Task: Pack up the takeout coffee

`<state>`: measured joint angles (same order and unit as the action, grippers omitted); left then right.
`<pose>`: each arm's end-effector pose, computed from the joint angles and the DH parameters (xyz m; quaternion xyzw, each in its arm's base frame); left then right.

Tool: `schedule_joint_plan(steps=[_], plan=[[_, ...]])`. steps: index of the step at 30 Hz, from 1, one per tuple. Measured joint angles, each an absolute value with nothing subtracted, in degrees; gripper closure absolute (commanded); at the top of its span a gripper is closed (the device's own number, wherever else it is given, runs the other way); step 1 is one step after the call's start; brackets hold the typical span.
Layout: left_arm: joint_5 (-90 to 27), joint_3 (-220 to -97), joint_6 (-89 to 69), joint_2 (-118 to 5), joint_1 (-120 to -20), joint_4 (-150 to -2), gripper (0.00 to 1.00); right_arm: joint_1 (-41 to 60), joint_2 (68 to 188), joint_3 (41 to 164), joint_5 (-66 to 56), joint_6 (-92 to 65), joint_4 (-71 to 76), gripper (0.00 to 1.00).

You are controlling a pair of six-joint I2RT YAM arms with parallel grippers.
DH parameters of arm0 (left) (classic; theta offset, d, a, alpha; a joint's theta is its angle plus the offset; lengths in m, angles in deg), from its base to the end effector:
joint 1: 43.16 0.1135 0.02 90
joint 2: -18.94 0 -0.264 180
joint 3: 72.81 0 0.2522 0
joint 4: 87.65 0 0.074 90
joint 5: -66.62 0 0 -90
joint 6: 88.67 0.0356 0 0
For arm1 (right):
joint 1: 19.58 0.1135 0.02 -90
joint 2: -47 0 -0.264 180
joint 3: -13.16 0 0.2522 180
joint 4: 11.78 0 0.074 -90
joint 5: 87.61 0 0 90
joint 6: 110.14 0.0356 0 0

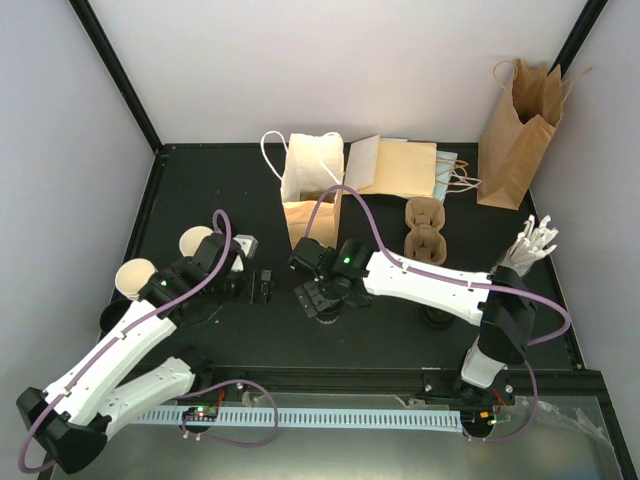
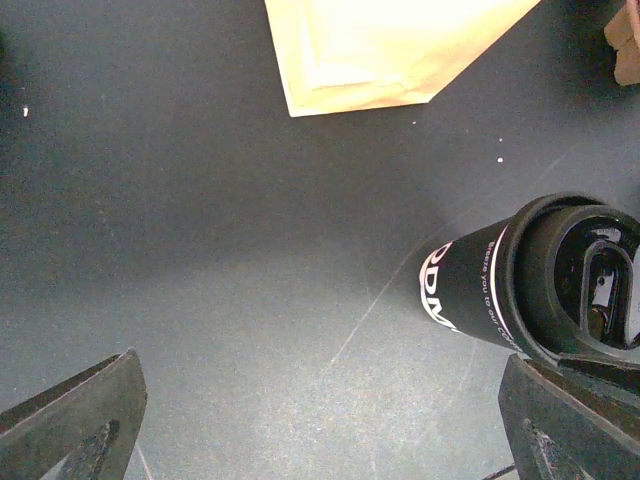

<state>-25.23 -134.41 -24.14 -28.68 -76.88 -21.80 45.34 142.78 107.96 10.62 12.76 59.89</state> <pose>0.1278 -0.0867 0.2832 0.0732 0.9422 -0.1746 0.2765 0.1451 0.2979 0.2676 -0.2615 0.9508 0.0668 0.1523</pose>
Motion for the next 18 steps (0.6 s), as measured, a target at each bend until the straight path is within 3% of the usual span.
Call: schedule_joint_plan(steps=[18], plan=[[-26.2, -134.4, -23.7, -28.7, -75.9, -21.8, 0.01, 46.0, 144.6, 108.8, 11.8, 13.6, 61.5, 0.13]])
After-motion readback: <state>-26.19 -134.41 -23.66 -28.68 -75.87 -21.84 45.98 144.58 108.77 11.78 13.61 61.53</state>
